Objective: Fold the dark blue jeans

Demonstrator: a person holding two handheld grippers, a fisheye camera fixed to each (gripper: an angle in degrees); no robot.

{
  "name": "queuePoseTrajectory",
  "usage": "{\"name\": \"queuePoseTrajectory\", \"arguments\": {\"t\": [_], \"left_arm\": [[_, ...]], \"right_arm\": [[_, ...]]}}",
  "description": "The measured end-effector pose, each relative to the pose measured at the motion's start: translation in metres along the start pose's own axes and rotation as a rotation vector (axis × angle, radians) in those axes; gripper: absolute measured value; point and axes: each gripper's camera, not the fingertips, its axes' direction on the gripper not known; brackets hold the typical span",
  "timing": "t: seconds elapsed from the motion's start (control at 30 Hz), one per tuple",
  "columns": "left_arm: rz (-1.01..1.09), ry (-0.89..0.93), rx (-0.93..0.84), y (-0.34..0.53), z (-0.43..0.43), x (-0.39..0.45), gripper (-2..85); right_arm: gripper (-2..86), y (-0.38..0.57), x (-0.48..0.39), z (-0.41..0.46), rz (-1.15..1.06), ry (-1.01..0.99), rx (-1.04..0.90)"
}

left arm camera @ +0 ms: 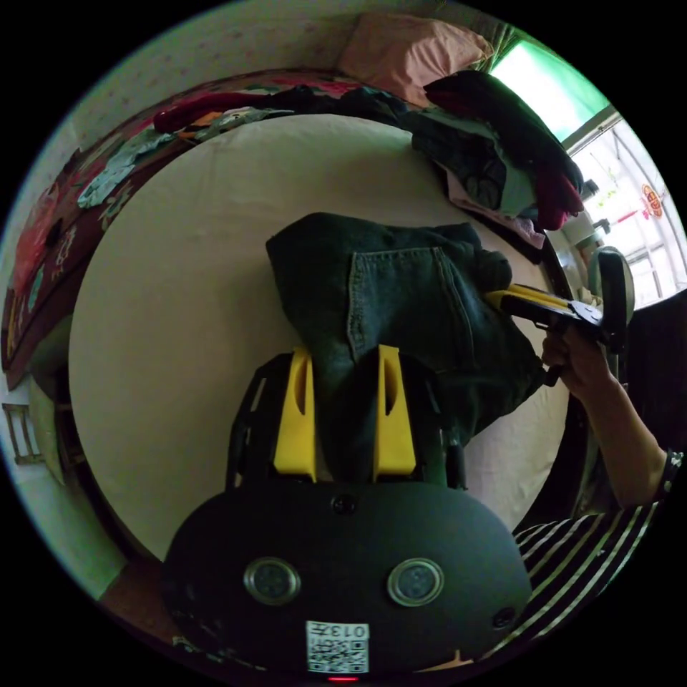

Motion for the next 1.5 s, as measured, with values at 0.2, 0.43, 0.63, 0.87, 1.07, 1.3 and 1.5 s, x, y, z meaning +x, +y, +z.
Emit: {"name": "queuePoseTrajectory", "arguments": {"t": [0.2, 0.43, 0.63, 0.87, 1.07, 1.3, 1.5], "left_arm": [[0.042, -0.176, 0.076, 0.004, -0.033, 0.057, 8.2], [0.042, -0.159, 0.289, -0.001, -0.120, 0.077, 7.9], [0.096, -0.172, 0.327, -0.089, -0.153, 0.042, 8.1], [0.087, -0.171, 0.256, -0.208, -0.119, 0.007, 8.2], [0.090, -0.283, 0.132, -0.253, -0.059, 0.017, 10.9], [0.069, -0.238, 0.194, -0.252, -0.062, 0.043, 11.7], [-0.084, -0.123, 0.241, -0.237, -0.100, 0.055, 13.3]], "right_arm": [[5.3, -0.001, -0.052, -0.028, -0.174, 0.128, 0.063], [5.0, -0.023, -0.114, -0.102, -0.321, 0.191, 0.281], [5.2, -0.130, -0.169, -0.117, -0.418, 0.328, 0.316], [5.3, -0.255, -0.194, -0.072, -0.414, 0.497, 0.183], [5.3, -0.298, -0.182, -0.010, -0.395, 0.610, 0.021], [6.3, -0.280, -0.183, -0.007, -0.437, 0.712, 0.008], [9.5, -0.255, -0.191, -0.091, -0.384, 0.720, 0.136]]}}
